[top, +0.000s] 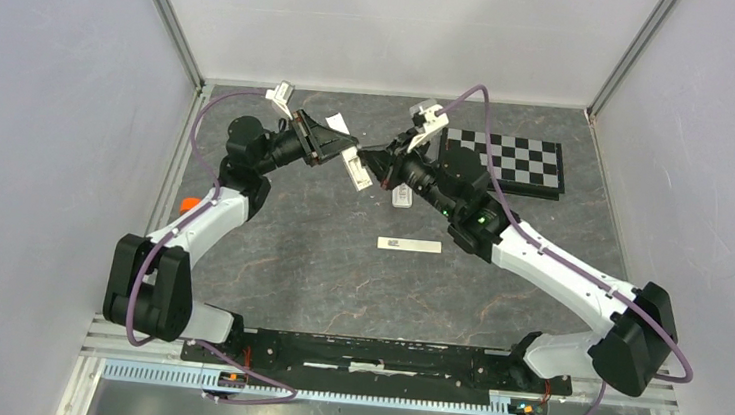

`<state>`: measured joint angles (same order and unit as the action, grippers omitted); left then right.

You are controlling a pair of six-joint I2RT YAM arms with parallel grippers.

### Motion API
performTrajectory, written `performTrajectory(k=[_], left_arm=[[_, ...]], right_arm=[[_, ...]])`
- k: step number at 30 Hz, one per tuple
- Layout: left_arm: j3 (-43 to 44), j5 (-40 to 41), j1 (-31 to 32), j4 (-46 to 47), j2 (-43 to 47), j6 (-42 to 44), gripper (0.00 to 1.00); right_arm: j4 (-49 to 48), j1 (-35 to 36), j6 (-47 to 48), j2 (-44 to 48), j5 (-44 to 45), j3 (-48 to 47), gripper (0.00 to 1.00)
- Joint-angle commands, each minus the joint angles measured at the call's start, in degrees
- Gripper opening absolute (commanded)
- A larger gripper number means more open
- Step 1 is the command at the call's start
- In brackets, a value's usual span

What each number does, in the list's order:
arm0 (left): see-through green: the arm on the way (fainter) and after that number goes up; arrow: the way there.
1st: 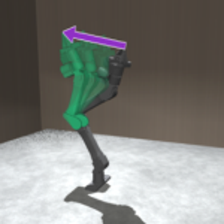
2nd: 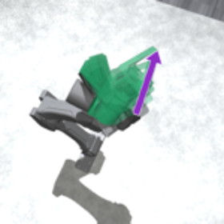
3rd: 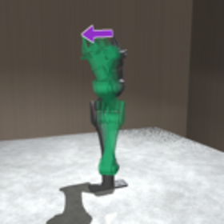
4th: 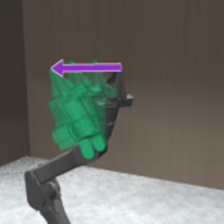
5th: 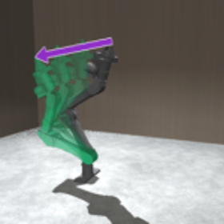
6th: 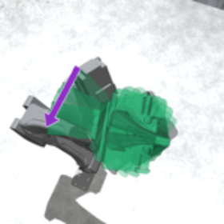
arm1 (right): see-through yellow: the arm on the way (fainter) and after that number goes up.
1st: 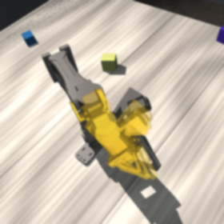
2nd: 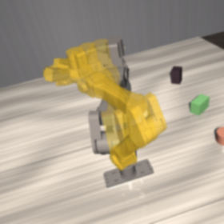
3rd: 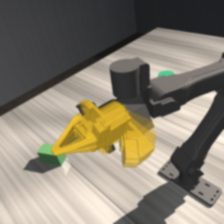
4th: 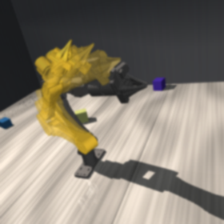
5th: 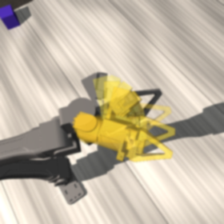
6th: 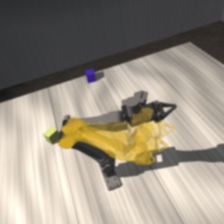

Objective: Load the batteries into the remote control

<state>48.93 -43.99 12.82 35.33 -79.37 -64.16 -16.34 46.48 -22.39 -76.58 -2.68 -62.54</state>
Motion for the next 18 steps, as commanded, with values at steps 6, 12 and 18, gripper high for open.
performTrajectory(k=[6,12,18], left_arm=[[3.6,-0.3,-0.2,4.8,1.2,-5.4,0.07],[2.5,-0.1,-0.3,5.8,2.6,-5.4,0.07],[2.3,0.0,-0.3,4.3,2.9,-3.7,0.07]], right_arm=[[-2.0,3.4,5.0,-3.3,1.9,-3.4,0.00],[-2.2,3.4,5.6,-3.8,2.3,-4.0,0.00],[-3.4,3.5,5.6,-1.9,4.5,-3.5,0.00]])
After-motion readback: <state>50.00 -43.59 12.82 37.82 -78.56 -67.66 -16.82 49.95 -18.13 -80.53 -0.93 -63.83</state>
